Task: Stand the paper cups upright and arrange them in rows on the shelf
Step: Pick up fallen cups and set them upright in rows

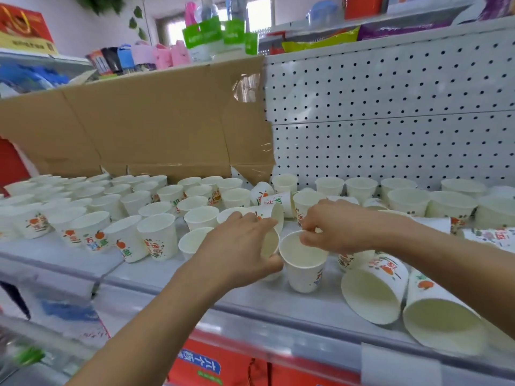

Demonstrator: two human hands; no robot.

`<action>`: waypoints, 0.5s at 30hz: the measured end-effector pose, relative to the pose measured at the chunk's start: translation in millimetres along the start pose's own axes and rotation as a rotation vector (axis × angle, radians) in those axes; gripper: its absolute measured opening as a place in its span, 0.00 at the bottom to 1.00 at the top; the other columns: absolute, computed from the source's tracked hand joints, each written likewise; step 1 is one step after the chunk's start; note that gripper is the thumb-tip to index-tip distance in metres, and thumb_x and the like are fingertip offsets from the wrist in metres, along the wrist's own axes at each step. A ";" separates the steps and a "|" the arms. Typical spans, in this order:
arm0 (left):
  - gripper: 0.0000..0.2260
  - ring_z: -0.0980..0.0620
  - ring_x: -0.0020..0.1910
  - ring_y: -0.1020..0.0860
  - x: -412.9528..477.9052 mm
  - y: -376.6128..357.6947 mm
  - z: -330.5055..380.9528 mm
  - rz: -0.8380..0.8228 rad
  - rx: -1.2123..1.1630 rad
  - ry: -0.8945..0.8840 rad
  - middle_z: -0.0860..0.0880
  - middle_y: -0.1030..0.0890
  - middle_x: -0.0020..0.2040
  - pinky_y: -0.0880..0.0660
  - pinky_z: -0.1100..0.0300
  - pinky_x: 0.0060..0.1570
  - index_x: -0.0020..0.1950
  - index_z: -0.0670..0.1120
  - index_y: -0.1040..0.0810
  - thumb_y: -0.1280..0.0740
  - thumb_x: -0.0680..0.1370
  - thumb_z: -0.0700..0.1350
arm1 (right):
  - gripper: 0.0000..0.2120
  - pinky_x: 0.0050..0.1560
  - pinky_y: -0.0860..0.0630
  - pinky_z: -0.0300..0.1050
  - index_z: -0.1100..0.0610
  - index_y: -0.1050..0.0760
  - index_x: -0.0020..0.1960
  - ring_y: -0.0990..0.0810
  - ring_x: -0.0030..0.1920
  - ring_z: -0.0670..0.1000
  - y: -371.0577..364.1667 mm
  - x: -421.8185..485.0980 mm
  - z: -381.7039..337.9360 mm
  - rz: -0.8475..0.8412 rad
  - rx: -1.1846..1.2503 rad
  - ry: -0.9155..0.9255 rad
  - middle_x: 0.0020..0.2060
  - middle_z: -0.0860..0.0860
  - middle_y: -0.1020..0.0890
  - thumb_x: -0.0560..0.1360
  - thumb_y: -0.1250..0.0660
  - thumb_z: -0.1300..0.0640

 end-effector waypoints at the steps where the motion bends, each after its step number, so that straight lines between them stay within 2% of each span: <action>1: 0.30 0.50 0.60 0.32 2.3 0.6 -0.1 -0.009 0.013 -0.021 0.52 0.26 0.60 0.28 0.52 0.58 0.75 0.56 0.37 0.38 0.74 0.61 | 0.17 0.47 0.25 0.53 0.57 0.27 0.36 0.23 0.45 0.55 1.2 1.1 1.0 -0.016 -0.005 -0.002 0.38 0.54 0.22 0.77 0.40 0.46; 4: 0.28 0.51 0.60 0.32 6.2 2.2 -0.1 -0.035 0.054 -0.080 0.52 0.25 0.62 0.27 0.52 0.57 0.73 0.54 0.35 0.39 0.74 0.61 | 0.17 0.52 0.24 0.56 0.56 0.20 0.48 0.21 0.51 0.56 8.9 3.5 5.8 -0.063 -0.001 0.007 0.47 0.54 0.18 0.77 0.40 0.44; 7: 0.26 0.52 0.60 0.31 4.9 3.3 -0.7 -0.039 0.086 -0.158 0.53 0.25 0.65 0.26 0.51 0.56 0.71 0.53 0.33 0.40 0.76 0.62 | 0.13 0.56 0.24 0.49 0.48 0.20 0.54 0.22 0.52 0.47 24.9 3.0 11.9 -0.070 0.059 -0.006 0.50 0.43 0.19 0.78 0.38 0.44; 9: 0.29 0.53 0.63 0.32 1.2 8.2 -3.1 -0.058 0.101 -0.207 0.55 0.27 0.67 0.28 0.51 0.59 0.72 0.55 0.35 0.42 0.75 0.67 | 0.11 0.57 0.25 0.46 0.46 0.21 0.56 0.22 0.51 0.44 36.5 7.1 17.2 -0.032 0.081 -0.018 0.51 0.40 0.21 0.78 0.37 0.45; 11: 0.29 0.56 0.66 0.34 5.4 24.1 -12.8 -0.039 0.040 -0.212 0.58 0.29 0.69 0.32 0.53 0.64 0.73 0.57 0.36 0.45 0.75 0.69 | 0.10 0.55 0.25 0.43 0.47 0.20 0.56 0.22 0.50 0.43 46.0 17.7 23.6 0.023 0.094 -0.026 0.49 0.40 0.20 0.78 0.37 0.47; 13: 0.24 0.58 0.68 0.33 27.1 41.6 -36.6 0.029 -0.060 -0.175 0.60 0.29 0.69 0.33 0.55 0.65 0.72 0.59 0.34 0.45 0.78 0.64 | 0.09 0.50 0.27 0.34 0.46 0.21 0.56 0.24 0.49 0.38 50.6 33.7 27.6 0.068 0.114 -0.016 0.45 0.36 0.22 0.77 0.35 0.49; 15: 0.18 0.57 0.67 0.31 59.4 49.9 -68.3 0.076 -0.034 -0.154 0.59 0.27 0.68 0.32 0.53 0.66 0.71 0.59 0.31 0.44 0.81 0.57 | 0.10 0.45 0.31 0.29 0.47 0.21 0.57 0.25 0.48 0.38 50.4 52.2 27.2 0.082 0.097 0.008 0.46 0.36 0.23 0.77 0.35 0.51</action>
Point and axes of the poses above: each hand's wrist, its own x-axis towards the middle knuckle, its own y-axis out of the back of the hand, z = x × y, the point moved 1 cm from there along x, towards the middle knuckle
